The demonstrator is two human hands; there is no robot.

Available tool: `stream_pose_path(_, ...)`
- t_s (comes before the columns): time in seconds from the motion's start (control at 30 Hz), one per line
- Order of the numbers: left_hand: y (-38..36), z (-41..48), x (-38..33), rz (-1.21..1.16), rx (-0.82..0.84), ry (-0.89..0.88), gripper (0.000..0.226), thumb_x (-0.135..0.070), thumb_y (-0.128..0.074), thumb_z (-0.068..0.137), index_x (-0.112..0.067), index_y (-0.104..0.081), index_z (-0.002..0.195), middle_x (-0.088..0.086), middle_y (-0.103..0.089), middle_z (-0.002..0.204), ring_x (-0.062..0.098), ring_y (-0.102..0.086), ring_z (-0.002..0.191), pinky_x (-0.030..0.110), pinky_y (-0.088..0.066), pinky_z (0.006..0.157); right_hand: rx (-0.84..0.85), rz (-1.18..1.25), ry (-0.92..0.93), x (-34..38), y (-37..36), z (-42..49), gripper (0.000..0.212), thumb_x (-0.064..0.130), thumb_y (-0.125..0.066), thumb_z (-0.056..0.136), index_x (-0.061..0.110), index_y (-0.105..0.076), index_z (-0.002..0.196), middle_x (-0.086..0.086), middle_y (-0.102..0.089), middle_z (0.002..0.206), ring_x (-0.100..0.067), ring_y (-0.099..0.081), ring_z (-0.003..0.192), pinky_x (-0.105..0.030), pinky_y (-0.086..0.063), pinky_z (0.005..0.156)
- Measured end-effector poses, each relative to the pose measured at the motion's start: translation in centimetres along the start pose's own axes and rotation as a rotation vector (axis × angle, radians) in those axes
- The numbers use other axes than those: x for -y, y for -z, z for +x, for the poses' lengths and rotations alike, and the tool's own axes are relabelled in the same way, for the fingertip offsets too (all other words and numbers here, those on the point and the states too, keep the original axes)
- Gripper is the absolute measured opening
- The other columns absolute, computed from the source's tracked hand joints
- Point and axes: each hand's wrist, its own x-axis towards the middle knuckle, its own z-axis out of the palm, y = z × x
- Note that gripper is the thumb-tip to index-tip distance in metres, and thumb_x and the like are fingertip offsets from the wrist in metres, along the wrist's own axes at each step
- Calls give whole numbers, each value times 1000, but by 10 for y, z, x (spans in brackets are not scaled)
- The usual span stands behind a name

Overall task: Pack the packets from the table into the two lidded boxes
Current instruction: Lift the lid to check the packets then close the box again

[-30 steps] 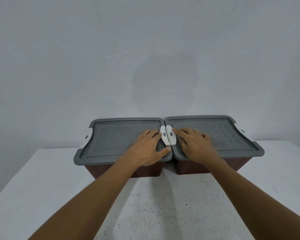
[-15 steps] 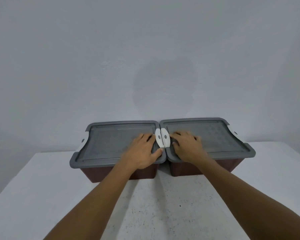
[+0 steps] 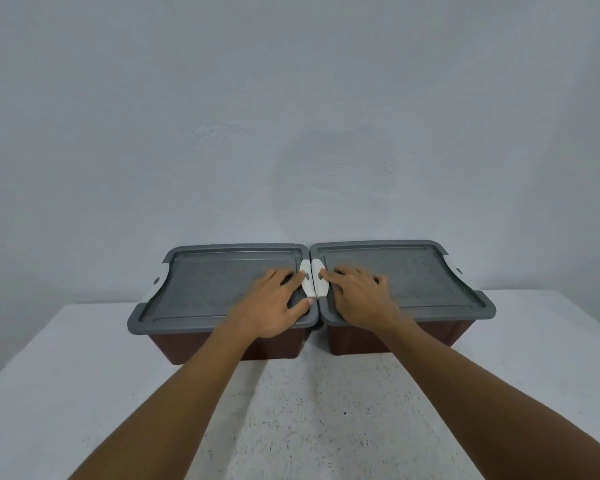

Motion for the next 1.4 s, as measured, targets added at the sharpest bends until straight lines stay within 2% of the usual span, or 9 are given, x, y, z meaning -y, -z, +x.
stream_pose_path(0.17, 0, 0, 2, 36, -56, 1, 69, -61, -31, 95, -20, -32, 150, 1, -38, 150, 19, -34, 135, 37, -31, 112, 54, -80, 38, -26, 16, -4, 51, 48, -30, 100, 31, -31, 147, 4, -38, 151, -20, -37, 135, -53, -25, 112)
stream_pose_path(0.33, 1, -1, -2, 133, -131, 30, 78, -71, -20, 86, -22, -44, 142, -2, -50, 140, 18, -46, 125, 38, -38, 103, -7, -159, -389, -126, 33, -26, 54, 60, -25, 94, 30, -39, 137, -9, -29, 154, -27, -24, 142, -59, -17, 111)
stream_pose_path(0.47, 0, -4, -4, 196, -139, 63, 77, -72, -17, 85, -24, -48, 137, -3, -52, 137, 16, -47, 122, 38, -37, 103, 20, -111, -400, -144, 32, -33, 62, 65, -22, 92, 27, -38, 138, -14, -24, 155, -32, -25, 141, -55, -23, 112)
stream_pose_path(0.67, 11, -8, 15, 128, -152, 278, 47, -53, -43, 95, -23, -56, 127, 2, -50, 139, 22, -44, 128, 47, -30, 108, -159, 4, -362, -155, 37, -33, 32, 29, -45, 95, 12, -56, 119, -15, -56, 127, -34, -52, 111, -43, -44, 92)
stream_pose_path(0.77, 17, -26, 55, 151, -150, 504, 43, -51, -44, 93, -25, -57, 125, 4, -48, 142, 27, -40, 131, 52, -25, 112, -293, 47, -409, -164, 37, -27, 25, 5, -47, 86, 7, -67, 101, -16, -67, 100, -29, -54, 81, -32, -41, 71)
stream_pose_path(0.87, 25, -47, 89, 154, -139, 694, 42, -49, -41, 93, -25, -57, 124, 7, -41, 146, 33, -30, 136, 56, -16, 113, -328, 8, -400, -162, 34, -22, 26, -1, -49, 84, 6, -73, 94, -17, -68, 89, -29, -53, 70, -30, -41, 67)
stream_pose_path(1.0, 32, -58, 110, 71, -132, 763, 43, -39, -38, 96, -8, -58, 117, 18, -52, 126, 36, -51, 112, 45, -41, 94, -336, -10, -398, -162, 35, -24, 26, -1, -53, 84, 8, -71, 100, -20, -67, 93, -35, -57, 76, -36, -48, 71)
stream_pose_path(1.1, 32, -58, 119, 76, -215, 779, 30, -18, -42, 95, -4, -64, 109, 18, -63, 109, 35, -59, 97, 39, -44, 79, -344, -27, -403, -163, 32, -24, 28, 1, -52, 86, 7, -68, 109, -20, -67, 94, -34, -58, 77, -40, -50, 76)
stream_pose_path(1.4, 27, -54, 128, 124, -277, 765, 33, -6, -37, 93, -4, -58, 118, 23, -64, 107, 40, -58, 98, 44, -45, 83, -365, 6, -481, -164, 32, -27, 39, 11, -46, 91, 22, -65, 123, -21, -66, 107, -42, -59, 93, -47, -51, 85)
